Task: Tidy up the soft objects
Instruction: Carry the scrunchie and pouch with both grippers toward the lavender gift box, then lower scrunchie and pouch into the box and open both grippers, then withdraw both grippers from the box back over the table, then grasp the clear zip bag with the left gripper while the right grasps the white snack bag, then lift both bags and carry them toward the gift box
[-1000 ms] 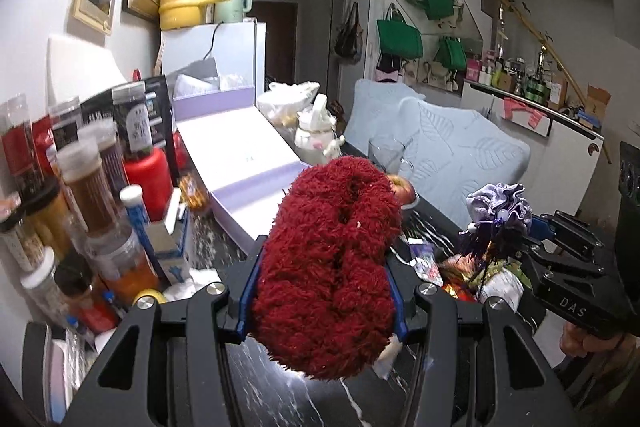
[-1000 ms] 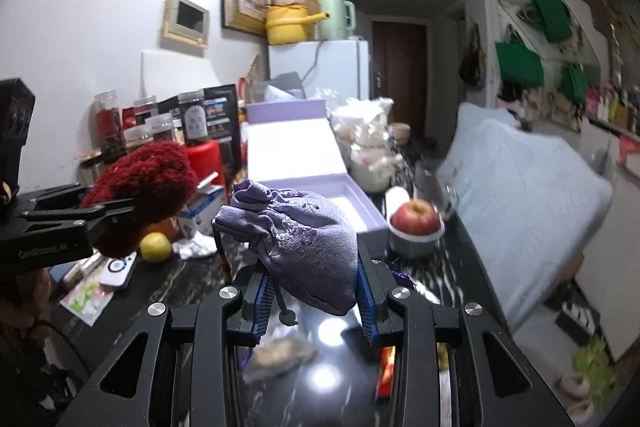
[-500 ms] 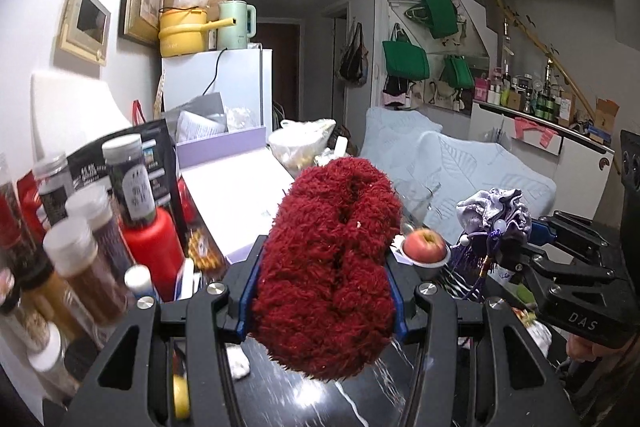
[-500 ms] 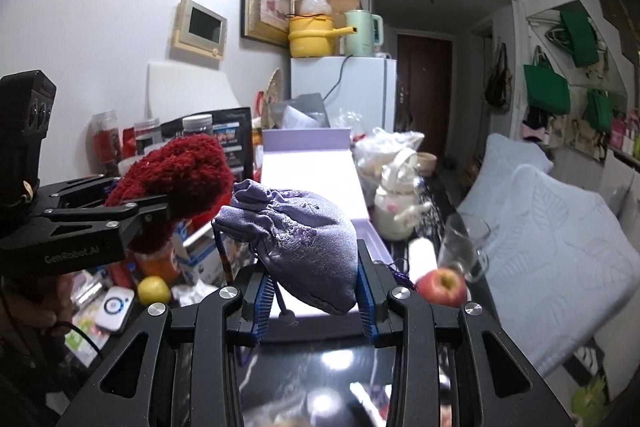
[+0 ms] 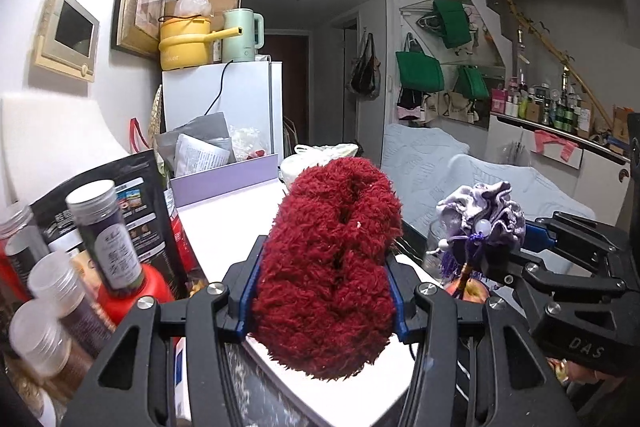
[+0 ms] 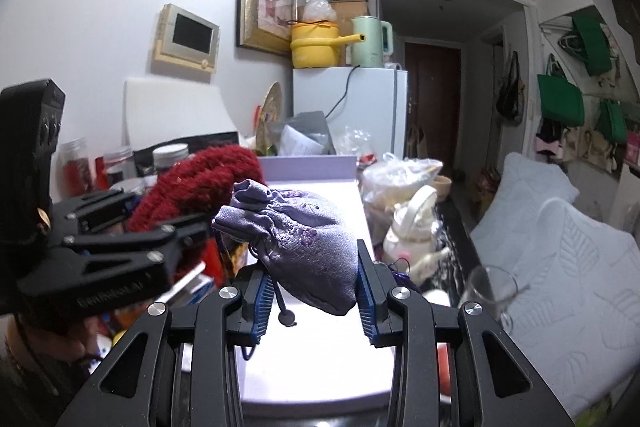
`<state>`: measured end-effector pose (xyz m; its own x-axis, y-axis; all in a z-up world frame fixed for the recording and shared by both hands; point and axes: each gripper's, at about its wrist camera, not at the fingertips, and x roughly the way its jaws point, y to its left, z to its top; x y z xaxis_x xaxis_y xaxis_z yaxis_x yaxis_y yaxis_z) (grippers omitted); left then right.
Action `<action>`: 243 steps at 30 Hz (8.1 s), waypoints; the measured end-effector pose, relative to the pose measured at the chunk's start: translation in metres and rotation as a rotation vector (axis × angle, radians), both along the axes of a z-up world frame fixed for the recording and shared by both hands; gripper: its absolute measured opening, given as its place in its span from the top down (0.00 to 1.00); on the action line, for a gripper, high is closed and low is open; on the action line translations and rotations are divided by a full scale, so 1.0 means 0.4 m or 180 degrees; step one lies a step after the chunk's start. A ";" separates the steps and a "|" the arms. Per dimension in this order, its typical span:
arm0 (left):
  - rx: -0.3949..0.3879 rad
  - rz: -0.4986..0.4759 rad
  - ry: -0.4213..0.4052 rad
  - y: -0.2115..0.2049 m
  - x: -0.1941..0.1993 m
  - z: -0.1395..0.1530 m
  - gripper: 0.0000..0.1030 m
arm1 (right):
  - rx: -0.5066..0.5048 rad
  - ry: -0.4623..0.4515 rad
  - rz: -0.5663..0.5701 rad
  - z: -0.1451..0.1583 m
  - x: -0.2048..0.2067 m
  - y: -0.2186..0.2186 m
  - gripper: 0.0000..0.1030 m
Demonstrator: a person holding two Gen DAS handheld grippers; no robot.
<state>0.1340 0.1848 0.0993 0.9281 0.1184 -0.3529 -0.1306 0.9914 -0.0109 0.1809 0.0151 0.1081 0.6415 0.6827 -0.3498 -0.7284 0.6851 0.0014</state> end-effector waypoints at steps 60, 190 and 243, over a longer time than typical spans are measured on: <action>0.0195 0.0480 0.1704 0.105 0.468 -0.399 0.47 | -0.0867 0.1205 -0.0410 -0.354 0.428 0.199 0.62; -0.0444 -0.0848 0.1711 -0.343 -0.151 -0.479 0.18 | -0.0227 0.0811 -0.0957 -0.381 -0.290 -0.451 0.10; -0.0405 -0.1227 0.1703 -0.511 -0.102 -0.426 0.62 | -0.0733 0.1226 -0.1041 -0.524 -0.127 -0.587 0.10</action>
